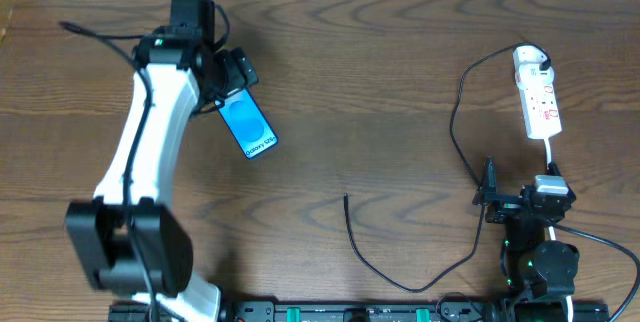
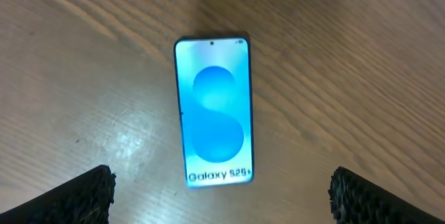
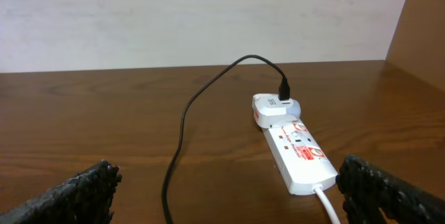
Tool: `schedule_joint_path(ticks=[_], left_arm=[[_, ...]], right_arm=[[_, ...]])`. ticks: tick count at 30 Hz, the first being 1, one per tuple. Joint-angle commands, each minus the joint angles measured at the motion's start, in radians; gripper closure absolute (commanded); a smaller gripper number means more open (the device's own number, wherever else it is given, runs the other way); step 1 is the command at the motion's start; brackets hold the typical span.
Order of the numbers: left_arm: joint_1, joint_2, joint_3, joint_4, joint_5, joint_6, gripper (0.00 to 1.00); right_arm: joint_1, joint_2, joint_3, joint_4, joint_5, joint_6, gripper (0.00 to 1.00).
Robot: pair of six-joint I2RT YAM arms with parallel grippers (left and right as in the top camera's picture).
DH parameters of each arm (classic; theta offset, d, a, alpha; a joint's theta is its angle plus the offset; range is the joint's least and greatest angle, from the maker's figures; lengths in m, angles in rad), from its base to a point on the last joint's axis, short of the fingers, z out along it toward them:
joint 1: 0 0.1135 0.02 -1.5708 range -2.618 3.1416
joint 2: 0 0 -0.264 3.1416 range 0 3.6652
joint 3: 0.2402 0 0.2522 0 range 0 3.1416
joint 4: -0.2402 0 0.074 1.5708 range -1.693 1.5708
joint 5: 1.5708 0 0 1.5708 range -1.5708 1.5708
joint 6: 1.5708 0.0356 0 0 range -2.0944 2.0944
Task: Plug charger to phone and switch on socket
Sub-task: 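Lower the left gripper down onto the phone, aligning with its length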
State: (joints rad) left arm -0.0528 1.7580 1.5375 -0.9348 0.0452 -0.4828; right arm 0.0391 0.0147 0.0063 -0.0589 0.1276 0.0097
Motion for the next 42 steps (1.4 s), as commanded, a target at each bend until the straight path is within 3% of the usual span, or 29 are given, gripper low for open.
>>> schedule_joint_path(ticks=[1,23,42], left_arm=[[0.001,0.072,0.024,-0.003,-0.012,-0.010,0.02],[0.001,0.145,0.021,0.046,0.023,-0.013,0.01],[-0.006,0.146,-0.124,0.113,-0.012,-0.042,0.01]], right_arm=[[0.010,-0.009,-0.001,-0.004,0.001,-0.015,0.01],[0.010,-0.009,-0.001,-0.004,0.001,-0.015,0.01],[0.010,-0.009,-0.001,-0.004,0.001,-0.015,0.01]])
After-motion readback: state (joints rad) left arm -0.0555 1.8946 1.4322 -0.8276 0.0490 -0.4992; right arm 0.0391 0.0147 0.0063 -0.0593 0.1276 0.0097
